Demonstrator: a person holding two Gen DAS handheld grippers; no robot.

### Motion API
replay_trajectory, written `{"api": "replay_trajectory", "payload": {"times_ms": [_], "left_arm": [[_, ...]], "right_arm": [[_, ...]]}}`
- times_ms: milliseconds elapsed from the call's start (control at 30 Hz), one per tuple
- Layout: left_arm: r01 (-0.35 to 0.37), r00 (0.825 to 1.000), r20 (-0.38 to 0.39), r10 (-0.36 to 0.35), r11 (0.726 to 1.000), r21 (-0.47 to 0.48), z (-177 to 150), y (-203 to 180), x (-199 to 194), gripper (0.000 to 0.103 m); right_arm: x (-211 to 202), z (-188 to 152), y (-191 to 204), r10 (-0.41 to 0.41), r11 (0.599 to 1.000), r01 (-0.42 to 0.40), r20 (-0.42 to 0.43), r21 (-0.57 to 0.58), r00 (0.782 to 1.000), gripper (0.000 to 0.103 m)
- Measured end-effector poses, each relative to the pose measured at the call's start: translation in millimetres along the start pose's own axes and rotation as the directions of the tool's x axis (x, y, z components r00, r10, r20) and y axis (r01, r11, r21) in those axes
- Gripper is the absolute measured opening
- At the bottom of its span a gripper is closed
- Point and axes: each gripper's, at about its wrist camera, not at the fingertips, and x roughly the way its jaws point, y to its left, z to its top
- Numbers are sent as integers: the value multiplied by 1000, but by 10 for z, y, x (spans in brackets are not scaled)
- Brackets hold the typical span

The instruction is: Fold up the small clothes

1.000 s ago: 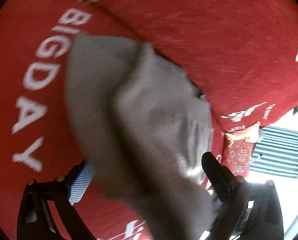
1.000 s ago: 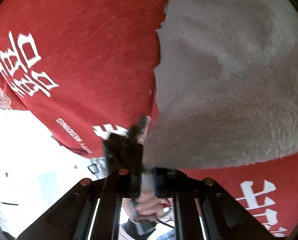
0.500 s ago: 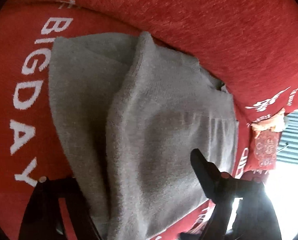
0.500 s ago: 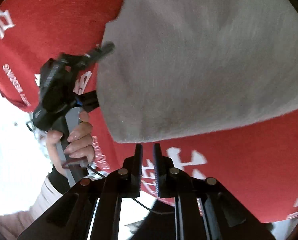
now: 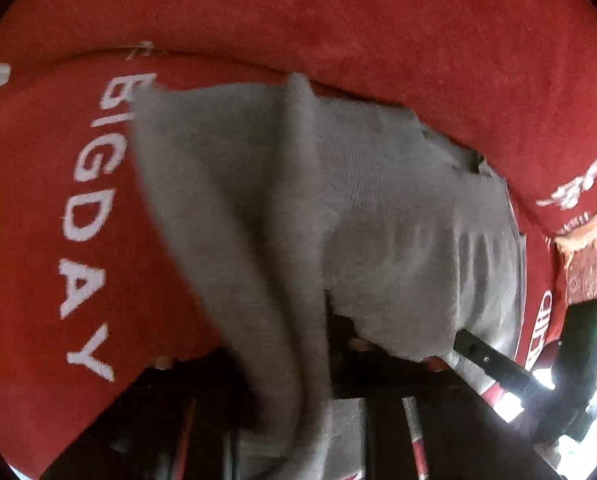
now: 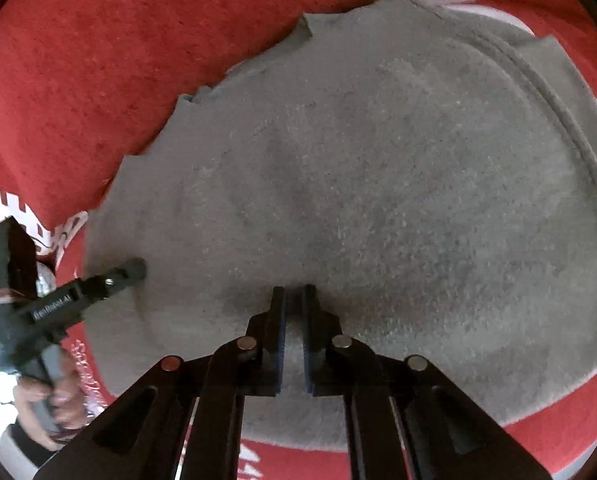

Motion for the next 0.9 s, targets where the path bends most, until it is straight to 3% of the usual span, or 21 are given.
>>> {"api": "replay_trajectory", "payload": {"times_ms": [133, 267, 367, 567, 733, 900], "left_arm": [[27, 999, 32, -27, 1000, 14, -29, -142, -138, 16], [64, 993, 91, -74, 993, 103, -7, -582, -417, 16], [63, 988, 128, -89, 978, 197, 17, -1093, -595, 16], [51, 983, 142, -118, 914, 402, 22, -2296, -612, 16], [17, 992, 98, -78, 860, 510, -55, -3214, -82, 16], [-72, 997, 50, 53, 839, 540, -152, -3569, 698, 16]], "right_arm": [[12, -131, -87, 10, 999, -10, -2, -36, 1000, 6], [-60, -93, -311, 117, 993, -116, -20, 24, 993, 6], [-182, -119, -430, 139, 990, -138, -10, 32, 990, 7], [-644, -201, -867, 227, 966, -234, 79, 108, 971, 9], [-931, -234, -1491, 292, 918, -325, 169, 226, 941, 10], [-822, -292, -1951, 328, 871, -367, 170, 326, 929, 13]]}}
